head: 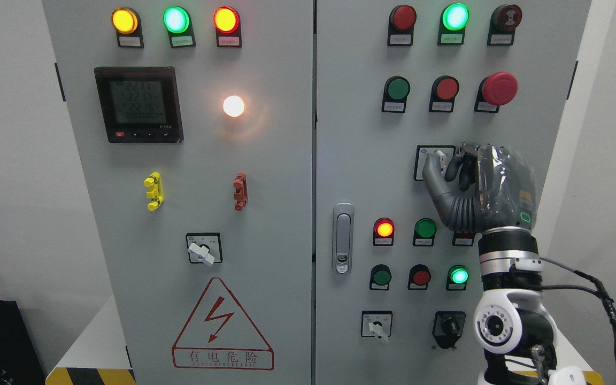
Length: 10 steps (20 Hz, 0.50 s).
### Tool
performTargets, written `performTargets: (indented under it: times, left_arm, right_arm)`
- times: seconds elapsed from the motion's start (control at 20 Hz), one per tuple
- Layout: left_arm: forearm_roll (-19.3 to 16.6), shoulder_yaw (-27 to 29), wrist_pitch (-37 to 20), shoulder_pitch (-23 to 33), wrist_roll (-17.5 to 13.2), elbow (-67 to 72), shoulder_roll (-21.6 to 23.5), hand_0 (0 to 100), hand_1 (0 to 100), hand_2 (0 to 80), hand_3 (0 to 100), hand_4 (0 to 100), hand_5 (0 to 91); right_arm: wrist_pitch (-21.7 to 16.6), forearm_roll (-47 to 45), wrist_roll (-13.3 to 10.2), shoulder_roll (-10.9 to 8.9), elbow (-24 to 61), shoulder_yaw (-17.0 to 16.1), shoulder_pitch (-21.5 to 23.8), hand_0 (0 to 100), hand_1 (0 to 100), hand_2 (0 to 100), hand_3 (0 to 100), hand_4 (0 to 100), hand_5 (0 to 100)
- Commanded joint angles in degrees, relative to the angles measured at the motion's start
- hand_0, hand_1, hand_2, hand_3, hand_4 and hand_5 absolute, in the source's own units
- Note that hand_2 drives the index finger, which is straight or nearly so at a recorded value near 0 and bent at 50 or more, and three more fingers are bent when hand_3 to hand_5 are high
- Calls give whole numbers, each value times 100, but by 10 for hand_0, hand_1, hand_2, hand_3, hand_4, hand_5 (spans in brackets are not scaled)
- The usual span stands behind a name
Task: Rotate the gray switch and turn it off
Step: 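Open the right hand's fingers off the switch knob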
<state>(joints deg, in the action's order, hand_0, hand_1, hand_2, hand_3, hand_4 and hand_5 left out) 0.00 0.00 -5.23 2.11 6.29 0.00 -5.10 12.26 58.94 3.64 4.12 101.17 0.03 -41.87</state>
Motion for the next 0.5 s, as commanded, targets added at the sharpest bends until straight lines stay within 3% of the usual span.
performTargets:
  times: [0.0,0.45]
  left_arm:
    - [-44,176,4,0,-5,132,0,120,389,0,0,0,0]
    - [-44,184,4,0,4,132,0,120,389,0,0,0,0]
  right_arm:
    - [-4,-5,-30,-26,131,-38,12,557,409,779,1000,903,1000]
    - [-13,-14,-30,-34,307,-73,56,566,396,780,1000,902,1000]
